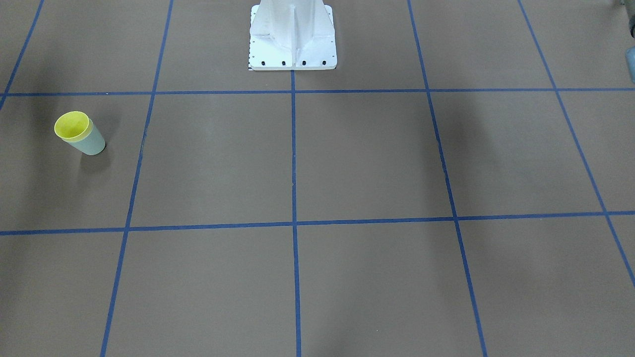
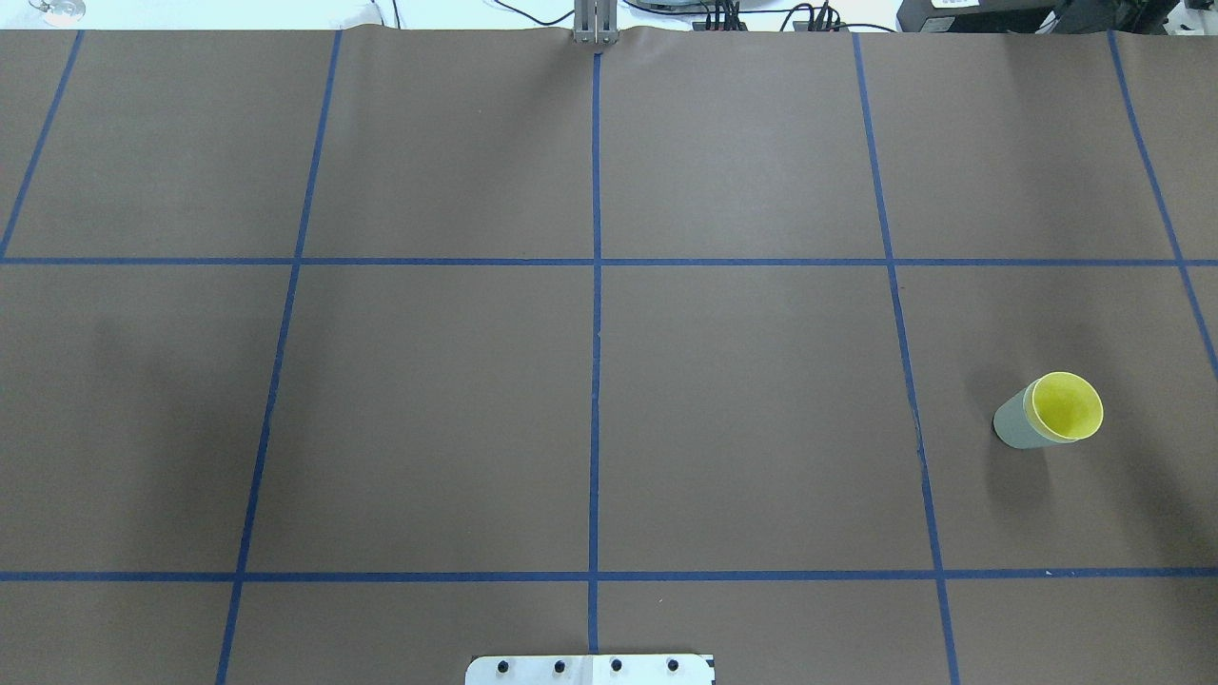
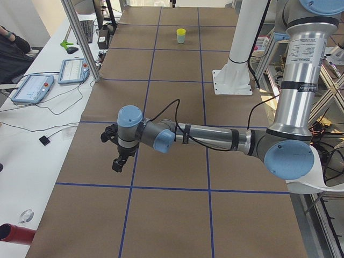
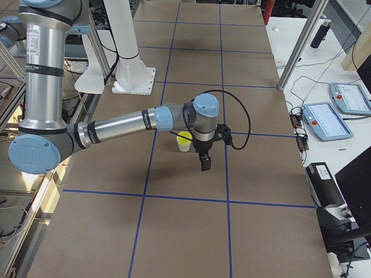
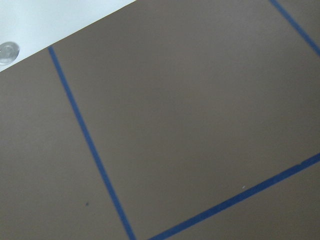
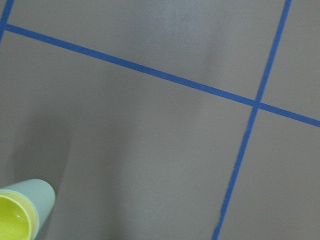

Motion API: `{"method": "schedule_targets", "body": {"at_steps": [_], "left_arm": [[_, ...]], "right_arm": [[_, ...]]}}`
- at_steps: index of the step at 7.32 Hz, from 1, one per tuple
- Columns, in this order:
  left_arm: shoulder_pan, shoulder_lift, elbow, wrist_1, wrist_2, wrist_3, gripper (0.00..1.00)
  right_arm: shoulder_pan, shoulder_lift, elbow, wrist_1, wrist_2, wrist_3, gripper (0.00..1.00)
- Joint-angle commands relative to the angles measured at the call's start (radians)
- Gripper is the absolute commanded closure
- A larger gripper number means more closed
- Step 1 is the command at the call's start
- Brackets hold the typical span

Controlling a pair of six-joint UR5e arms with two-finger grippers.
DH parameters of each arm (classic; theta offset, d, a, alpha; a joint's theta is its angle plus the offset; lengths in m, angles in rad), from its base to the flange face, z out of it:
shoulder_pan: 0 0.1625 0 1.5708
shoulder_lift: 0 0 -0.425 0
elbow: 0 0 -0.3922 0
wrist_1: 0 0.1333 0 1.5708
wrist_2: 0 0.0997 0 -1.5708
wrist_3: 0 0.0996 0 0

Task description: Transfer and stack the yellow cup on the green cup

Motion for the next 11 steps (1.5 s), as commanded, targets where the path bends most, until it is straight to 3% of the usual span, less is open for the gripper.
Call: {"method": "schedule_targets", "body": {"at_steps": [1,2,4,7,11], "left_arm": [[-0.12,0.02,-0.007,0.174,-0.001,0.153,0.0],[-0.144,0.03,-0.031,0.24,-0.008,0.187,0.0],[-0.185,0.133,-0.056,0.236,-0.067,0.179,0.0],[-0.184,0.178,-0.046,0.119,-0.058,0.178,0.0],[-0.167,0.169,-0.069,0.125,-0.065,0.054,0.0]], "right_arm": [[0.092,-0.012,-0.09,-0.013,0.042,-0.06,0.0],[0.115,-0.032,-0.095,-0.01,0.051,-0.06,0.0],[0.123,-0.065,-0.088,0.002,0.077,-0.051,0.0],[0.151,-0.092,-0.121,0.005,0.074,-0.049,0.0],[0.149,-0.086,-0.167,0.007,0.097,-0.026,0.0]]}}
